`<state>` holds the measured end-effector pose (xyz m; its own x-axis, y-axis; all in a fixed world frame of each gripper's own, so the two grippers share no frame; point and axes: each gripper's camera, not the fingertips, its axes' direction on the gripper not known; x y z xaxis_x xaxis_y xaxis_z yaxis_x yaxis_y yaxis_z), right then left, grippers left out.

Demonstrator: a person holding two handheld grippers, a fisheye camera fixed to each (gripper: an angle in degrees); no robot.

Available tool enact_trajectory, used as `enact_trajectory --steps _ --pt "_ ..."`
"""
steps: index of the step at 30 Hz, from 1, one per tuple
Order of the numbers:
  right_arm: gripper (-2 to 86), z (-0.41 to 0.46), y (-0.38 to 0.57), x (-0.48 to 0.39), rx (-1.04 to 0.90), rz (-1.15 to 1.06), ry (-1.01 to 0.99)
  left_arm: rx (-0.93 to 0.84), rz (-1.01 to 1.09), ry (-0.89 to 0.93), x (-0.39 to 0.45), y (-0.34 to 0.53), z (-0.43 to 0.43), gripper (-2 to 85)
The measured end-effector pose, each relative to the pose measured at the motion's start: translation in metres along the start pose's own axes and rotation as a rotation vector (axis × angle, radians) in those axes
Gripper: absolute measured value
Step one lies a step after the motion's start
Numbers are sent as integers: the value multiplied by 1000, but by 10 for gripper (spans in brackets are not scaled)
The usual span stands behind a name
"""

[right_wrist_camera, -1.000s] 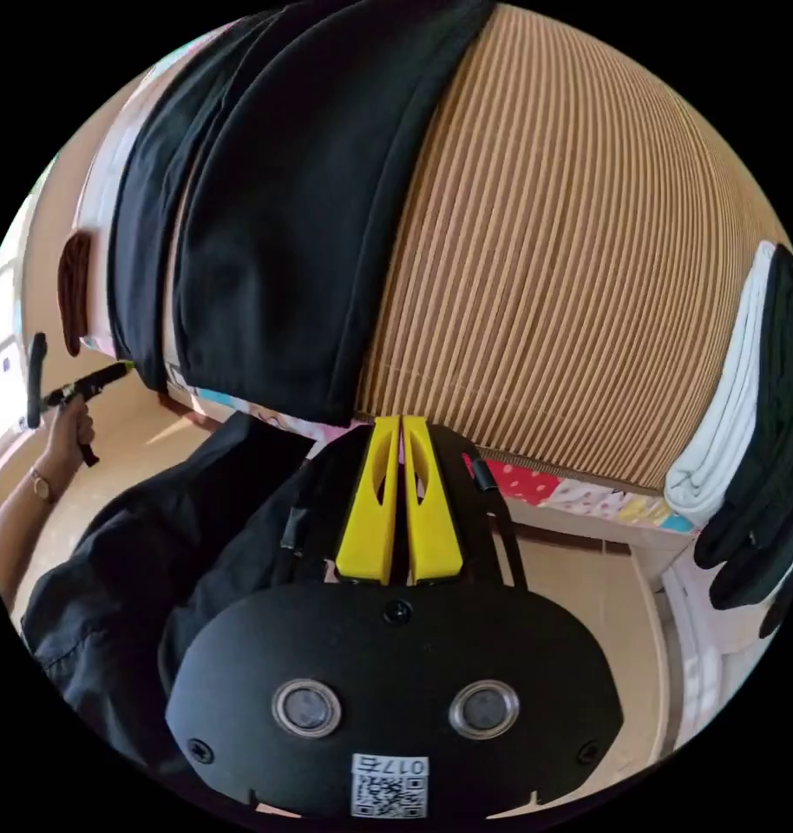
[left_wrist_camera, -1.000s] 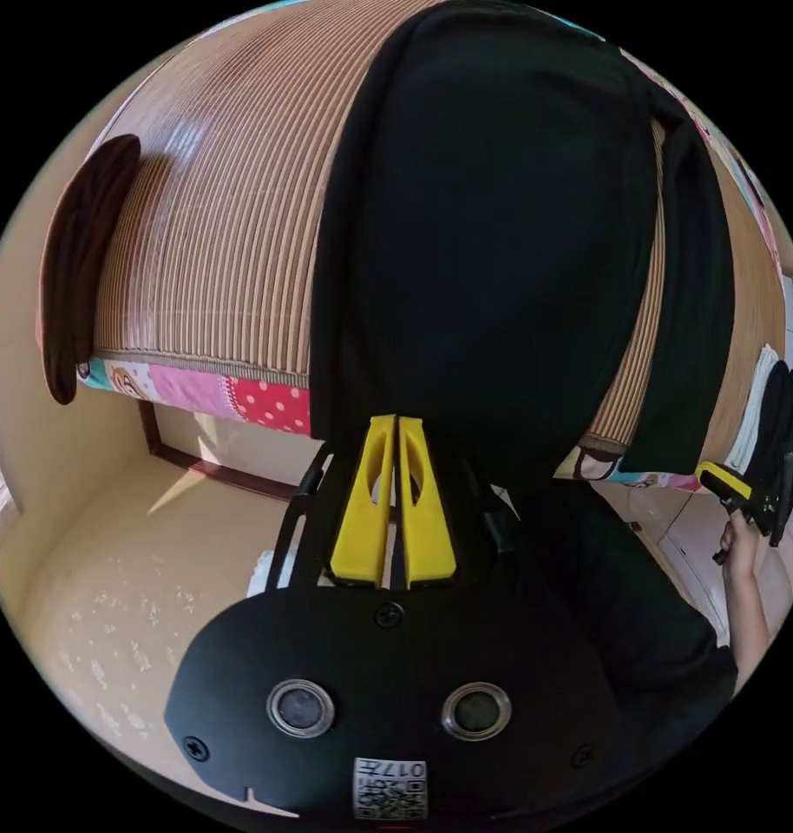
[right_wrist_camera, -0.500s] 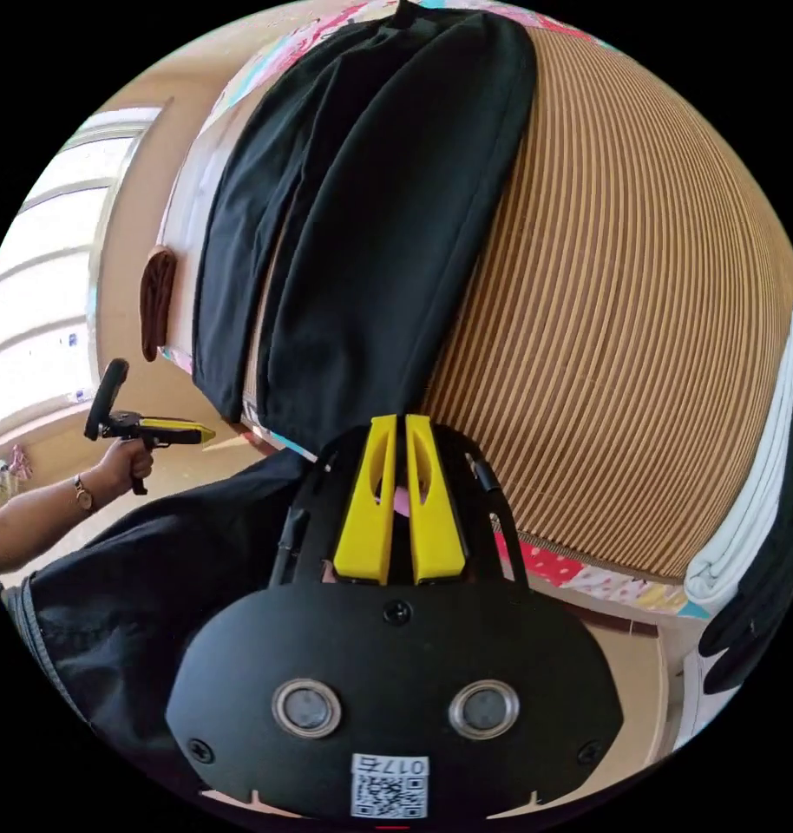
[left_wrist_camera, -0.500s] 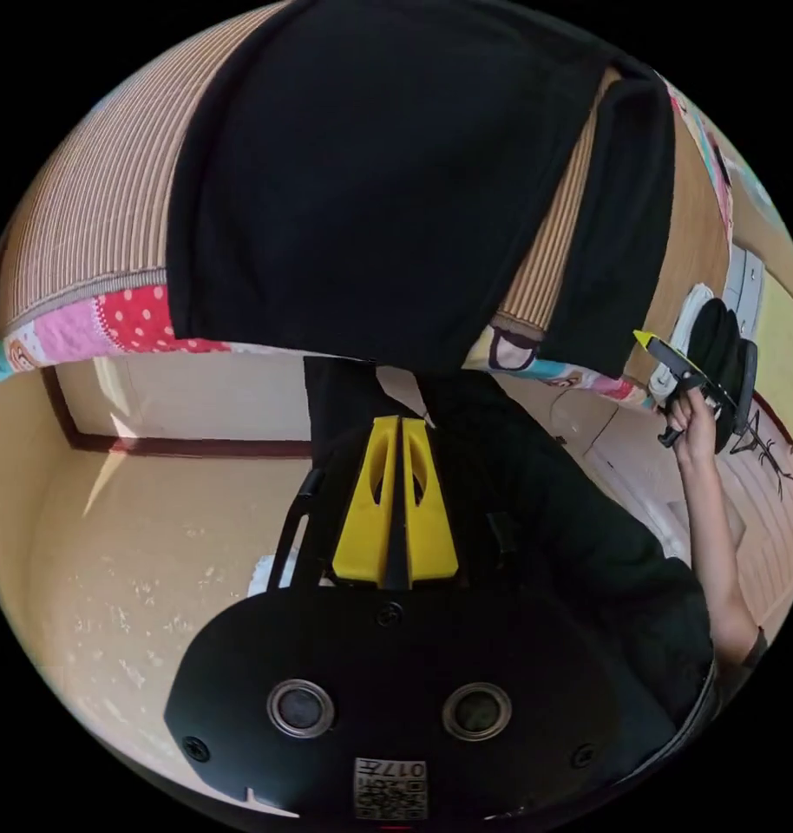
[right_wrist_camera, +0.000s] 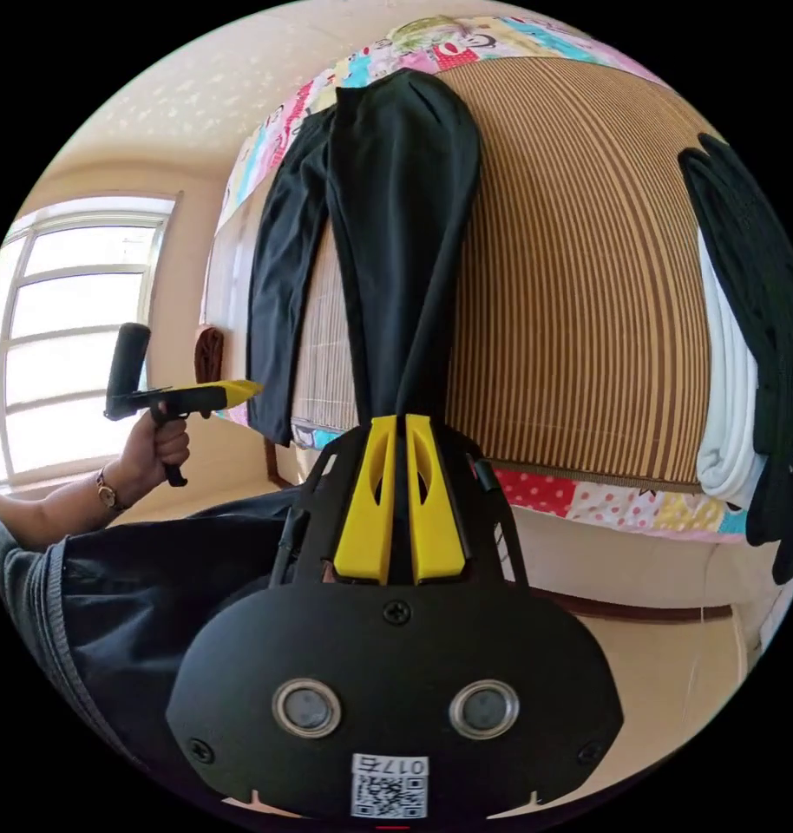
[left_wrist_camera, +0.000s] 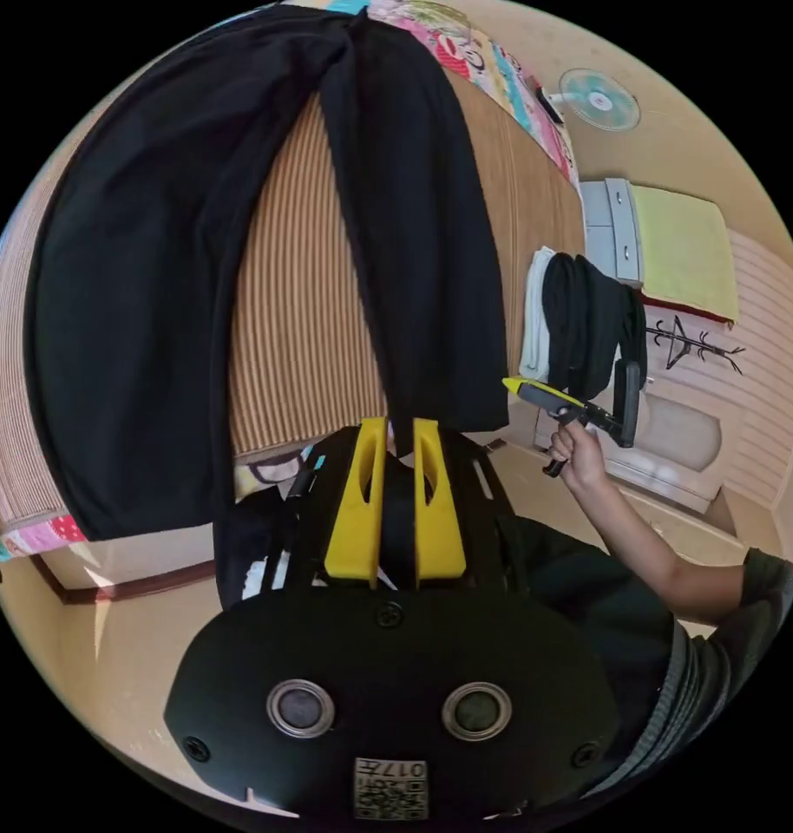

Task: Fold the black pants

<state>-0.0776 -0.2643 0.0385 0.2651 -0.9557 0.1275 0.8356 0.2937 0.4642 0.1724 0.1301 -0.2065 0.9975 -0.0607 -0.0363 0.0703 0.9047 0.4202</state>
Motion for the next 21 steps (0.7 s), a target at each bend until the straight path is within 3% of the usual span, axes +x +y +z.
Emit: enact_trajectory --steps 4,8,10,13,16,17,19,21 --pt "25 -12 4 -29 2 -75 -135 67 130 -106 59 -25 -5 149" --pt "21 -19 -5 -58 -60 -246 -147 1 179 -191 79 -38 10 161" --pt "18 -19 -9 -64 -122 -338 -147 -32 156 -240 77 -36 20 105" --pt "13 -3 -19 -44 -392 -528 -213 10 161 -256 72 -22 21 33" --pt "13 21 -46 15 -685 -510 58 19 128 -217 59 -12 21 15" --pt "15 29 -66 45 -758 -450 272 24 119 -204 56 -10 20 12" --pt "21 23 -111 79 -743 -406 372 35 84 -166 45 -4 17 7" --pt "38 1 -193 111 -587 -276 280 40 70 -160 40 -1 17 4"
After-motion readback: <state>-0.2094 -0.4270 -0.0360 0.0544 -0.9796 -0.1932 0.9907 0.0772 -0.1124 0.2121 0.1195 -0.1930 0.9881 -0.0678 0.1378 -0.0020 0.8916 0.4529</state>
